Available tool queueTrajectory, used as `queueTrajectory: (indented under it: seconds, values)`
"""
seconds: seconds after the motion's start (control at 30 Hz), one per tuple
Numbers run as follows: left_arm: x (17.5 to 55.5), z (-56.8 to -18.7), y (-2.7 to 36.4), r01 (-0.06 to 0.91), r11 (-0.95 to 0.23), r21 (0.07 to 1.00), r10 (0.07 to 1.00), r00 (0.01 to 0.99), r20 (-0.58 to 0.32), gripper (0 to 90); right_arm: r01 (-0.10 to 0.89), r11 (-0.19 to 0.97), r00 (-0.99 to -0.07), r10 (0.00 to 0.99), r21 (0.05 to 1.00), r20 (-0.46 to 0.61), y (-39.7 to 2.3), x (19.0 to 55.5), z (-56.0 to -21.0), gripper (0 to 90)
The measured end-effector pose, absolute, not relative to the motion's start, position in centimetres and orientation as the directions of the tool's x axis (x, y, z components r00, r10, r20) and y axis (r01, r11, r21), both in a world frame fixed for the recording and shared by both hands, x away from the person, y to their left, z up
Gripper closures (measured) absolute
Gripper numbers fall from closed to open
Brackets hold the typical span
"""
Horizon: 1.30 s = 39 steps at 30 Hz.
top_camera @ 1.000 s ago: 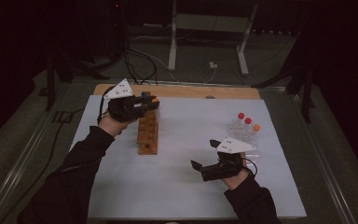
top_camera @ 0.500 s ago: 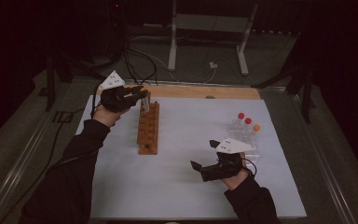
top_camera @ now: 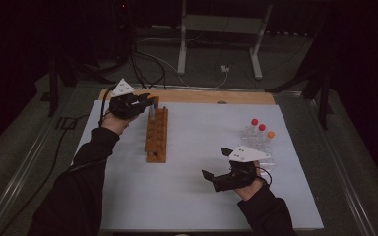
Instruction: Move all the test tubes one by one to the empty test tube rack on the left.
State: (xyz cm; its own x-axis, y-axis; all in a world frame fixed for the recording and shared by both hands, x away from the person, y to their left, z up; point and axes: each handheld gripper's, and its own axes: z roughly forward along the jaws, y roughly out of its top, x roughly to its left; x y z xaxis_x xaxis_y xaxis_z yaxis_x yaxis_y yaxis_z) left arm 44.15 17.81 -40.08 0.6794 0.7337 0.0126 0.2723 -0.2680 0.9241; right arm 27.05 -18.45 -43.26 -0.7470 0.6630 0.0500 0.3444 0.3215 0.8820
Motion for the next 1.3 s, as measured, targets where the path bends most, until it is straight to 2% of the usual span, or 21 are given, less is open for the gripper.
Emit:
queueTrajectory:
  seconds: [0.63, 1.3]
  values:
    - [44.0, -44.1, 17.9, 0.336, -0.265, 0.904, 0.751, 0.660, -0.025, 71.4, 0.350, 0.325, -0.752, 0.656, 0.879, 0.057, -18.4, 27.0, -43.4, 0.7]
    - [44.3, -44.8, 17.5, 0.361, -0.308, 0.880, 0.747, 0.665, -0.011, 70.9, 0.352, 0.323, -0.754, 0.653, 0.879, 0.062, -18.5, 27.1, -43.4, 0.7]
